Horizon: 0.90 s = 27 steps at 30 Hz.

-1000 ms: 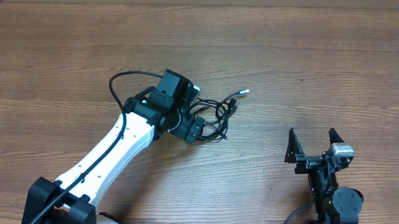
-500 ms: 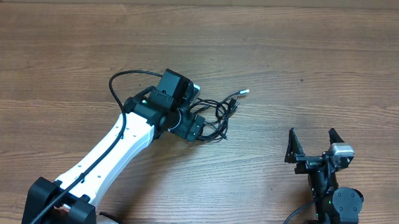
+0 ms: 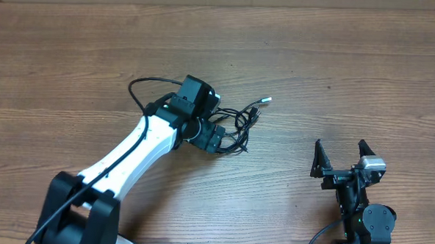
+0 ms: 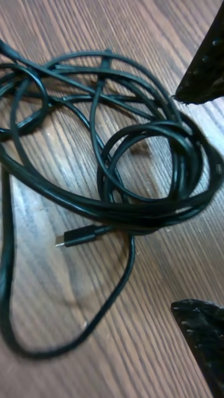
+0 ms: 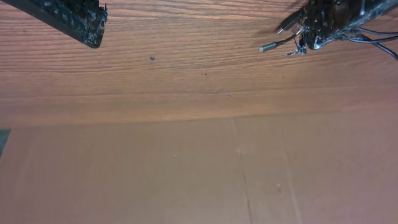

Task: Untangle cables
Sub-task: 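Lower the left gripper and grasp a loop of the black cables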

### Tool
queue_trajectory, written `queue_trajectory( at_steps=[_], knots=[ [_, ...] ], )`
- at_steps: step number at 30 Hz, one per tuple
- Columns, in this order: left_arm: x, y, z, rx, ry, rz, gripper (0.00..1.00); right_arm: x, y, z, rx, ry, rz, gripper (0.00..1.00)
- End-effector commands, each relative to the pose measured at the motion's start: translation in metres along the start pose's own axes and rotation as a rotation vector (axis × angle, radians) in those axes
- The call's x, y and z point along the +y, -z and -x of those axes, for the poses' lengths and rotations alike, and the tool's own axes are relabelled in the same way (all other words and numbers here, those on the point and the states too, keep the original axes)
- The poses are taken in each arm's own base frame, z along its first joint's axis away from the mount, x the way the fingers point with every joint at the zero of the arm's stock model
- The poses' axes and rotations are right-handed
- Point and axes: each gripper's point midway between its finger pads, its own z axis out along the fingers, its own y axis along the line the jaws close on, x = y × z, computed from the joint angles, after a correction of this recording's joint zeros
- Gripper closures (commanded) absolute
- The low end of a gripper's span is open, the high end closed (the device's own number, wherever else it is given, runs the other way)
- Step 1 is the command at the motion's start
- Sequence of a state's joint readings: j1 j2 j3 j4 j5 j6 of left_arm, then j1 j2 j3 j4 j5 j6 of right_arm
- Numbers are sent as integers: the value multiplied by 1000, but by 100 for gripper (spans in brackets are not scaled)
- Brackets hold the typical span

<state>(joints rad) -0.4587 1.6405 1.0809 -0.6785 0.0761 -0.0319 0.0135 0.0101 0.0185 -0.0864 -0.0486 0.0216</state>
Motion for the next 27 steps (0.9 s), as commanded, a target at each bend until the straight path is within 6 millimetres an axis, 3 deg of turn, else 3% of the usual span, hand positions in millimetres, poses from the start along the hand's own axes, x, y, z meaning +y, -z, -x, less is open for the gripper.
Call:
queue_trajectory(
  at_steps=[1, 6, 13, 23, 27],
  knots=[
    [-9, -9, 5, 7, 22, -39, 0, -1, 0, -2, -2, 8, 1, 0],
    [-12, -12, 11, -15, 36, -63, 0, -1, 0, -2, -2, 8, 1, 0],
    [-13, -13, 24, -65, 29, -64, 12, -1, 0, -2, -2, 8, 1, 0],
    [-11, -22, 20, -41, 32, -60, 21, -1, 0, -2, -2, 8, 1, 0],
    [-24, -24, 22, -44, 37, -133, 30, 0, 0, -2, -2, 8, 1, 0]
  ],
)
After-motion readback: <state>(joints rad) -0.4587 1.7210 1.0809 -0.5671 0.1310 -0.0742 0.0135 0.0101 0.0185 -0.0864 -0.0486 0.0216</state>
